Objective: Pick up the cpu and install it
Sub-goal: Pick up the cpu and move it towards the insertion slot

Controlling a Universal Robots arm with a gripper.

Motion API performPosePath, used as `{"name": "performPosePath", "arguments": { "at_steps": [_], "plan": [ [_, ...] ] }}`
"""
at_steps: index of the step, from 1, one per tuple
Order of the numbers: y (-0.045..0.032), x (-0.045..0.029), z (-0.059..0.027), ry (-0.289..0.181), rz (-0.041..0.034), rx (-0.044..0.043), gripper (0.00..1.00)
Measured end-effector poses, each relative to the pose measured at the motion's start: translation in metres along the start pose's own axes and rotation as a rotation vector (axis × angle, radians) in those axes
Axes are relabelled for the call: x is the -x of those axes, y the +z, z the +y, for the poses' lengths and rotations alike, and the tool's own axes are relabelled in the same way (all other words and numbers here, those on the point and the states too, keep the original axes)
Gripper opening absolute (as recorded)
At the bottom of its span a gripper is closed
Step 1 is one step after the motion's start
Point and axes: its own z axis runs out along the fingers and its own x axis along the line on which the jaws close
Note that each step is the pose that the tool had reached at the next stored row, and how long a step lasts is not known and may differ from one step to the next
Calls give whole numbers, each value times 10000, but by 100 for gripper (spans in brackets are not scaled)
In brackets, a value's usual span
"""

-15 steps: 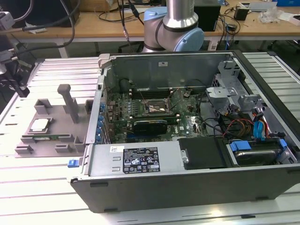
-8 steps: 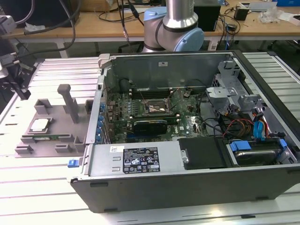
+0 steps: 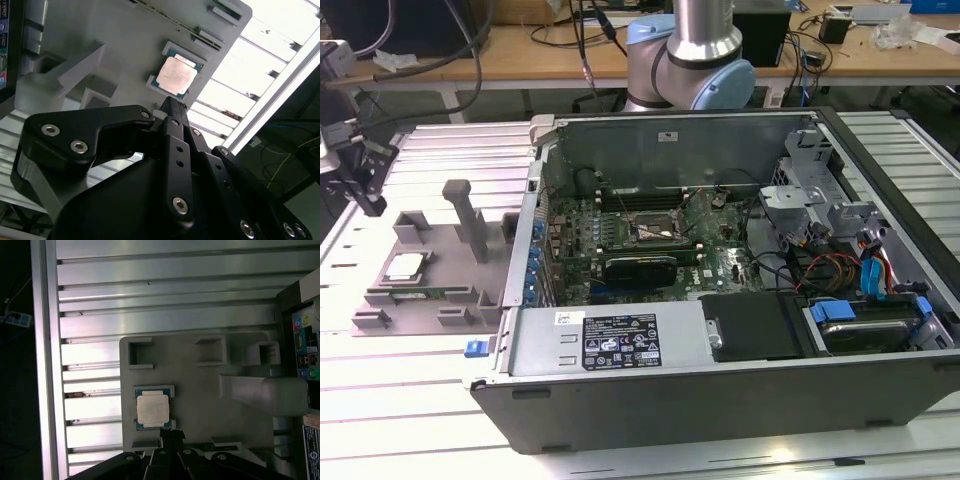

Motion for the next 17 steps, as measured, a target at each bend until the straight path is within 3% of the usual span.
{"name": "performPosePath", "arguments": {
  "at_steps": [17],
  "plan": [
    [391, -18, -19, -2, 0, 0, 11]
  ]
}}
